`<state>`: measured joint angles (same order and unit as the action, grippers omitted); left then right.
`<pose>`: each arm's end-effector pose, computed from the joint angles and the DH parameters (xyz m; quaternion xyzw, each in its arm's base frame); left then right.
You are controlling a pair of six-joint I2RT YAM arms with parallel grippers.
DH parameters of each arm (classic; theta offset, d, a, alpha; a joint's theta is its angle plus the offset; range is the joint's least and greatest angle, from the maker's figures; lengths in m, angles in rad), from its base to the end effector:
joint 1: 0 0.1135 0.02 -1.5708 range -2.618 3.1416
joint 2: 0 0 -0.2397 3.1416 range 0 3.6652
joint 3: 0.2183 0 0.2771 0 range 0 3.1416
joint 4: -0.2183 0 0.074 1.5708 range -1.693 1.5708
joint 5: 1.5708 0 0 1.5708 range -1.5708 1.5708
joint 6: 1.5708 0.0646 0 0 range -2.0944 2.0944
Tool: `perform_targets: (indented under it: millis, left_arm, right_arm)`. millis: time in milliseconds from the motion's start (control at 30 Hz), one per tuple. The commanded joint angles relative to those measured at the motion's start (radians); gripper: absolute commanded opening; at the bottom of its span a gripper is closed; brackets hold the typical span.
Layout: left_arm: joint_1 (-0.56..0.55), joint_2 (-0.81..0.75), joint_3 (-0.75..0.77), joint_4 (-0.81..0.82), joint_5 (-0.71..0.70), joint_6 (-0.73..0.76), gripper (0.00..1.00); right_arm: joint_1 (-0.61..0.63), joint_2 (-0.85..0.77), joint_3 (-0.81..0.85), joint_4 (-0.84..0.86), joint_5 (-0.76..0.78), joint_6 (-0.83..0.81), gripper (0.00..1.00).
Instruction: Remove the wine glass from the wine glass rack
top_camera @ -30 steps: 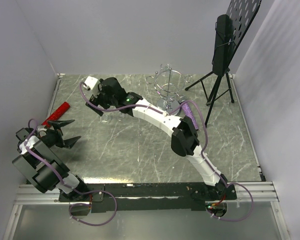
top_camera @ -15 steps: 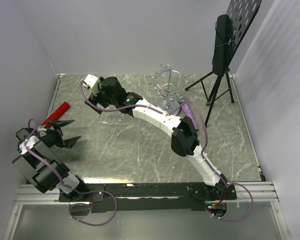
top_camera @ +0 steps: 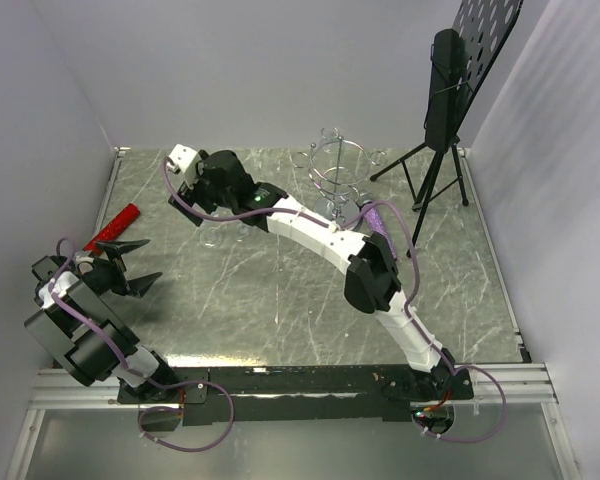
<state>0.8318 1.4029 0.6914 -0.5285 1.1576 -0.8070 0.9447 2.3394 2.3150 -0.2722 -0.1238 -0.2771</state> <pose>0.2165 0.1497 0.1241 -0.5419 0.6295 -0.5378 0.1445 0.3396 0.4833 0.2988 -0.4903 0.6361 0.2415 0.5447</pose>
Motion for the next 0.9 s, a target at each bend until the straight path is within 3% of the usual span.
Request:
perform_targets:
  millis: [0, 233, 433, 733, 867]
  left_arm:
    - [0.006, -0.036, 0.023, -0.008, 0.008, -0.001, 0.96]
    - [0.006, -0.05, 0.083, 0.004, -0.024, 0.0, 0.97]
    - [0.006, 0.019, 0.284, -0.169, -0.114, 0.188, 0.98]
    - [-0.017, 0.073, 0.545, -0.361, -0.378, 0.538, 0.95]
    - [-0.017, 0.004, 0.556, -0.314, -0.505, 0.684, 1.0]
  right_arm:
    - [0.011, -0.11, 0.015, 0.044, -0.002, 0.019, 1.0]
    - [0.017, -0.207, -0.038, 0.018, 0.029, 0.01, 1.0]
    - [0.006, -0.418, -0.227, -0.041, 0.078, -0.068, 1.0]
    - [-0.242, -0.77, -0.509, -0.151, 0.029, -0.097, 0.97]
    - [-0.303, -0.847, -0.616, -0.112, 0.019, -0.2, 0.91]
